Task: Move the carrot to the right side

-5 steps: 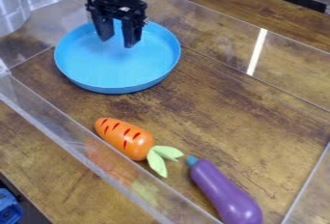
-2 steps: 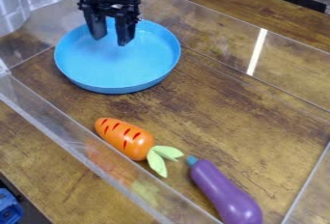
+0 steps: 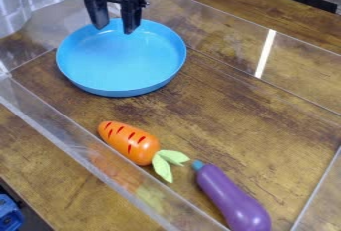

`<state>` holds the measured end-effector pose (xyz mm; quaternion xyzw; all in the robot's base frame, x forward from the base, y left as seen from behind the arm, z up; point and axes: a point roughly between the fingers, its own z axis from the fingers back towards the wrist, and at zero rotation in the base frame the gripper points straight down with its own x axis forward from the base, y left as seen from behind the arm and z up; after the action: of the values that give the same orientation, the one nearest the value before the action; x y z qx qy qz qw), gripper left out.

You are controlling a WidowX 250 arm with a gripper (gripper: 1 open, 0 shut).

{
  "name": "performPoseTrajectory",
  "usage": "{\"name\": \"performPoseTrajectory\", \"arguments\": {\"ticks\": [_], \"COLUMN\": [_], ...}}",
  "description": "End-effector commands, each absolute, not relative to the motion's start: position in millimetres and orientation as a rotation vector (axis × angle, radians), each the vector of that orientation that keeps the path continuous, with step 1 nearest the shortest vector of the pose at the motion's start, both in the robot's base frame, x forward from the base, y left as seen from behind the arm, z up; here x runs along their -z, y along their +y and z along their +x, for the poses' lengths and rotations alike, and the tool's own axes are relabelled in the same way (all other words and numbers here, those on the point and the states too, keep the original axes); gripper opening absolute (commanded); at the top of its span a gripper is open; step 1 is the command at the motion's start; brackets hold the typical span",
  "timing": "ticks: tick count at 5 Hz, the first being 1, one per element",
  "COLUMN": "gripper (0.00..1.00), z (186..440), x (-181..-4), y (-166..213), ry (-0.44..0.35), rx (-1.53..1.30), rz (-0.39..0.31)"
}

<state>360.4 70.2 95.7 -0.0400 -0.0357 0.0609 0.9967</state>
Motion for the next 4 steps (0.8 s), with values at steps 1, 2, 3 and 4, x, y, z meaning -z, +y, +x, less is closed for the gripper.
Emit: {"name": "performPoseTrajectory", "arguments": {"ticks": [1, 2, 3, 4], "gripper": [1.00, 1.00, 1.00, 1.00], "z": [359, 354, 348, 343], "x": [-116.8, -106.5, -97.5, -95.7], "y": [57, 55, 54, 55], "ry": [-0.126, -0.098, -0.068, -0.050], "rx": [-0.065, -0.073, -0.089, -0.079], "rz": [-0.065, -0.061, -0.057, -0.061]}}
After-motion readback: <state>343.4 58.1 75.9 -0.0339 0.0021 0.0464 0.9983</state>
